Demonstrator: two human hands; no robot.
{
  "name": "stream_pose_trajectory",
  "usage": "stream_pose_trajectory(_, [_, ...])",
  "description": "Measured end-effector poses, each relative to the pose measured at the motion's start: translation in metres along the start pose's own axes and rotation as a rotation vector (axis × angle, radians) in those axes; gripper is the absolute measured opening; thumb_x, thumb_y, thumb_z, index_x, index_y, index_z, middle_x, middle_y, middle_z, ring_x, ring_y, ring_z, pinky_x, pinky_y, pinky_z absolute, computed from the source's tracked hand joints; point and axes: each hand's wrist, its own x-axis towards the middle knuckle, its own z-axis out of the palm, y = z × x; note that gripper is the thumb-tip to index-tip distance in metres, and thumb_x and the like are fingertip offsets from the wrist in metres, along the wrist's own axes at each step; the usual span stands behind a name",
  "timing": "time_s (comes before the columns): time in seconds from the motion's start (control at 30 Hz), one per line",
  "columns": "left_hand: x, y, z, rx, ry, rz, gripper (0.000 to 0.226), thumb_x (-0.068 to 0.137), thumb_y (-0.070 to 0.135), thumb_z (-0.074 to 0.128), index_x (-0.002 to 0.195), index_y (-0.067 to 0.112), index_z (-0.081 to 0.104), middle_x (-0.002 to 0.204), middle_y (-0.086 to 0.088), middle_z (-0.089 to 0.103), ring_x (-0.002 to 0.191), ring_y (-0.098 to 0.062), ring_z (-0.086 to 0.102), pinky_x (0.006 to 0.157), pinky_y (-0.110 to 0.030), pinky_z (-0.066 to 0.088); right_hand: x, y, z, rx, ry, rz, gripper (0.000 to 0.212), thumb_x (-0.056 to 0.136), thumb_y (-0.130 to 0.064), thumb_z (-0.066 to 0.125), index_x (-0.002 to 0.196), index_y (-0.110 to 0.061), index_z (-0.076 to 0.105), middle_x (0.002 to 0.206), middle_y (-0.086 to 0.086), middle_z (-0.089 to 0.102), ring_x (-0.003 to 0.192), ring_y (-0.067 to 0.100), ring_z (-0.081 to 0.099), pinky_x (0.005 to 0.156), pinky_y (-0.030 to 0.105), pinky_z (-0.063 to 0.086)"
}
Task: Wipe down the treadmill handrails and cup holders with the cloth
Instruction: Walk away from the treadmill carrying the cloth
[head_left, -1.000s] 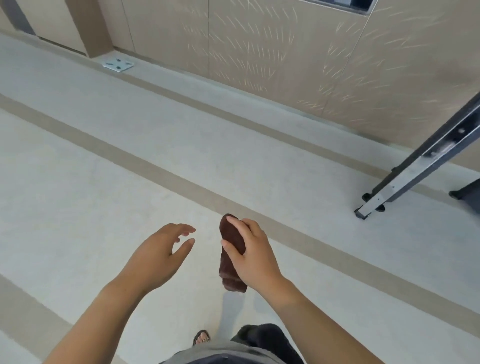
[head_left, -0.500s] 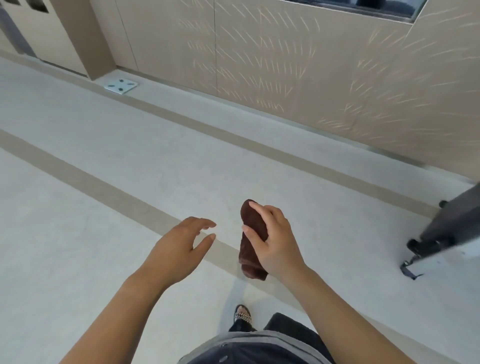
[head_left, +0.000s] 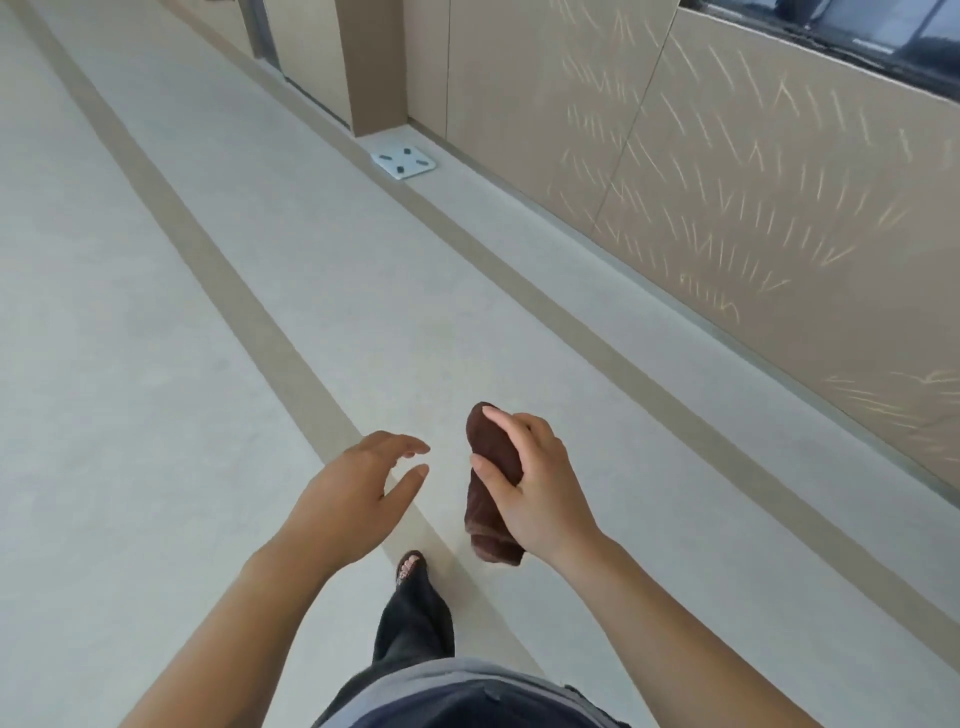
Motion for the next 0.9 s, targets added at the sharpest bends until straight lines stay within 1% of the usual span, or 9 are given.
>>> stream_pose_trajectory(0.07, [0.057,-0.014,-0.027,0.03,-0.007,-0.014,0.028,0.091,0.043,0.043,0.117,0.037,0.053,0.116,0.017,0.056,0.095,-0.007,0.058,0.085,-0.036,0.05,0.064,-0.001,0.002,-0.012,0.002,0.004,0.047,0.09,-0.039,0.053,0.135,-0.035,0.04,0.131,-0.006,0.043,0.117,0.016,0.041,0.097,0.024,0.034])
stream_pose_trajectory(0.17, [0.137,-0.031,-0.066,0.053,0.025,-0.022,0.028,0.092,0.043,0.043,0.117,0.037,0.053,0.117,0.019,0.056,0.096,-0.003,0.057,0.082,-0.028,0.047,0.152,-0.005,0.001,0.001,0.014,-0.022,0.047,0.09,-0.041,0.053,0.135,-0.038,0.039,0.13,-0.008,0.043,0.116,0.015,0.042,0.096,0.023,0.035])
stream_pose_trajectory(0.23, [0.188,-0.038,-0.089,0.055,0.043,-0.032,0.028,0.091,0.043,0.043,0.117,0.038,0.053,0.116,0.02,0.055,0.095,-0.003,0.057,0.08,-0.026,0.046,0.209,-0.003,0.001,-0.005,0.021,-0.033,0.047,0.09,-0.042,0.052,0.135,-0.038,0.038,0.13,-0.009,0.043,0.116,0.014,0.042,0.096,0.022,0.034])
stream_pose_trajectory(0.33, [0.259,-0.046,-0.111,0.059,0.02,-0.039,0.027,0.091,0.043,0.043,0.116,0.039,0.053,0.115,0.022,0.053,0.093,-0.005,0.058,0.079,-0.027,0.046,0.286,0.006,0.0,-0.011,0.023,-0.03,0.046,0.09,-0.041,0.052,0.134,-0.037,0.039,0.129,-0.009,0.043,0.115,0.013,0.042,0.095,0.022,0.034])
stream_pose_trajectory(0.5, [0.394,-0.064,-0.135,0.093,-0.01,-0.043,0.026,0.091,0.042,0.043,0.116,0.038,0.053,0.116,0.021,0.053,0.092,-0.006,0.059,0.082,-0.033,0.049,0.419,0.037,-0.003,0.008,0.061,-0.018,0.047,0.089,-0.038,0.055,0.134,-0.036,0.042,0.127,-0.008,0.045,0.114,0.015,0.042,0.094,0.022,0.033])
stream_pose_trajectory(0.6, [0.483,-0.072,-0.15,0.104,0.007,-0.035,0.026,0.092,0.041,0.044,0.116,0.037,0.053,0.116,0.02,0.054,0.092,-0.006,0.059,0.083,-0.034,0.05,0.509,0.054,-0.008,0.019,0.07,-0.029,0.047,0.089,-0.037,0.056,0.134,-0.035,0.042,0.127,-0.008,0.045,0.115,0.016,0.042,0.095,0.024,0.034])
stream_pose_trajectory(0.7, [0.565,-0.073,-0.17,0.096,0.022,-0.044,0.026,0.091,0.042,0.044,0.115,0.039,0.053,0.114,0.021,0.054,0.091,-0.005,0.059,0.082,-0.034,0.05,0.599,0.064,-0.016,0.022,0.063,-0.032,0.047,0.09,-0.037,0.056,0.134,-0.036,0.042,0.127,-0.008,0.044,0.113,0.015,0.041,0.092,0.024,0.033])
stream_pose_trajectory(0.83, [0.654,-0.08,-0.201,0.062,0.054,-0.065,0.026,0.09,0.044,0.044,0.114,0.041,0.053,0.111,0.023,0.054,0.09,-0.003,0.059,0.081,-0.032,0.05,0.703,0.064,-0.017,0.023,0.032,-0.055,0.046,0.089,-0.039,0.055,0.133,-0.037,0.041,0.127,-0.008,0.044,0.113,0.014,0.042,0.093,0.025,0.036])
stream_pose_trajectory(0.9, [0.692,-0.093,-0.216,0.03,0.076,-0.105,0.026,0.09,0.044,0.045,0.114,0.04,0.053,0.111,0.022,0.054,0.091,-0.004,0.058,0.081,-0.031,0.05,0.752,0.062,-0.01,0.03,-0.015,-0.062,0.046,0.089,-0.04,0.055,0.133,-0.036,0.041,0.129,-0.007,0.045,0.115,0.015,0.043,0.094,0.025,0.035])
